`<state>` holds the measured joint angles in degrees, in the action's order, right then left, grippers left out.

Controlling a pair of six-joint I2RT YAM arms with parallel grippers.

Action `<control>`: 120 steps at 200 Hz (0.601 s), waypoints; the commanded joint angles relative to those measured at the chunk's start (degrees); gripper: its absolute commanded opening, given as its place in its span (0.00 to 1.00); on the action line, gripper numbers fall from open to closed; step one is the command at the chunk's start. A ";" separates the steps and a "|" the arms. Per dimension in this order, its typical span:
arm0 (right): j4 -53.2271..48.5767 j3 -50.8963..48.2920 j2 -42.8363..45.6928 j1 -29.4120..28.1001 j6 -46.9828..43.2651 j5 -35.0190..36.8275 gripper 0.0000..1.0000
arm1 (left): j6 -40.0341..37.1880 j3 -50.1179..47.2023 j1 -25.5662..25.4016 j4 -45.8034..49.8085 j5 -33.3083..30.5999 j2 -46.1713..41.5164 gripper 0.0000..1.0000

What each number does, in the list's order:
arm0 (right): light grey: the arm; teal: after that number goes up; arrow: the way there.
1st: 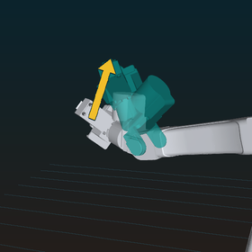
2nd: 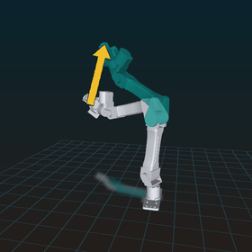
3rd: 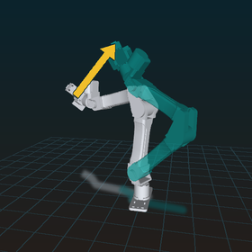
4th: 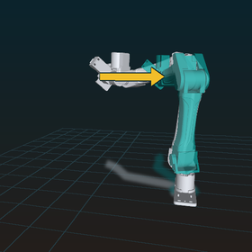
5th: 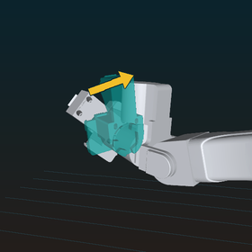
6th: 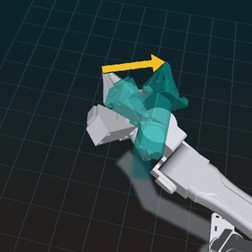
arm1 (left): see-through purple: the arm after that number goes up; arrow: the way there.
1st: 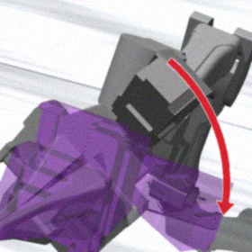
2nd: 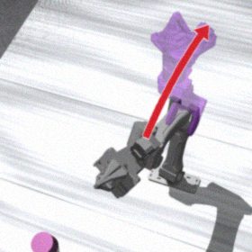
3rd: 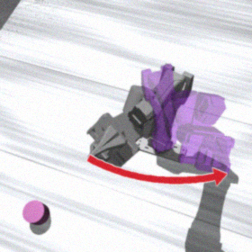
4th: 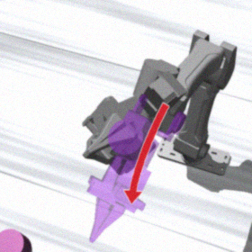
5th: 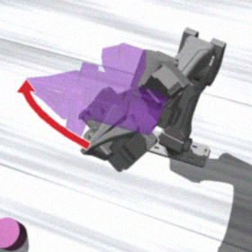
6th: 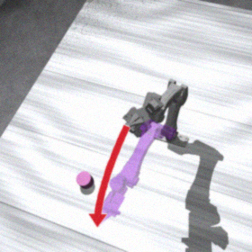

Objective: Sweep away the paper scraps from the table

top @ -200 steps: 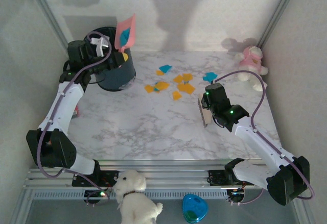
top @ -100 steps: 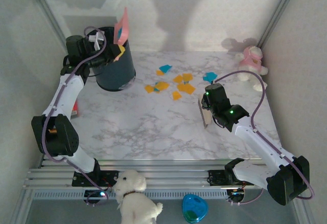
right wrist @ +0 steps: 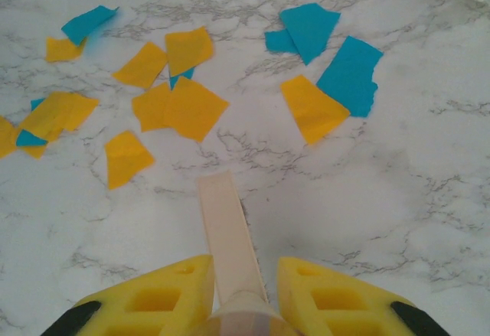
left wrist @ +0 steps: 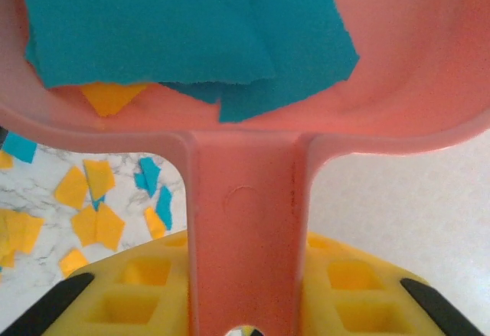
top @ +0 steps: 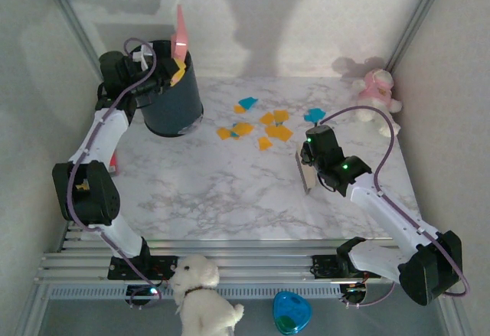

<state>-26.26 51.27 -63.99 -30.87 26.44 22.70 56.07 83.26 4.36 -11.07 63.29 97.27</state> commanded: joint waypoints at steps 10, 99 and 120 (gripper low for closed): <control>0.67 1.18 -0.33 0.37 0.72 0.42 0.00 | 10.44 0.57 0.74 -12.15 0.72 0.98 0.00; 0.45 0.86 -0.39 0.48 0.56 0.33 0.00 | 32.78 -6.89 1.18 -35.97 -4.18 2.44 0.00; 0.50 0.77 -0.52 0.51 0.61 0.24 0.00 | 37.52 -9.06 1.31 -40.66 -6.20 2.66 0.00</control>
<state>-26.44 51.27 -64.51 -30.76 26.41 22.50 85.84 76.14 5.06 -40.16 59.88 99.59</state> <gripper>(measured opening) 0.250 0.266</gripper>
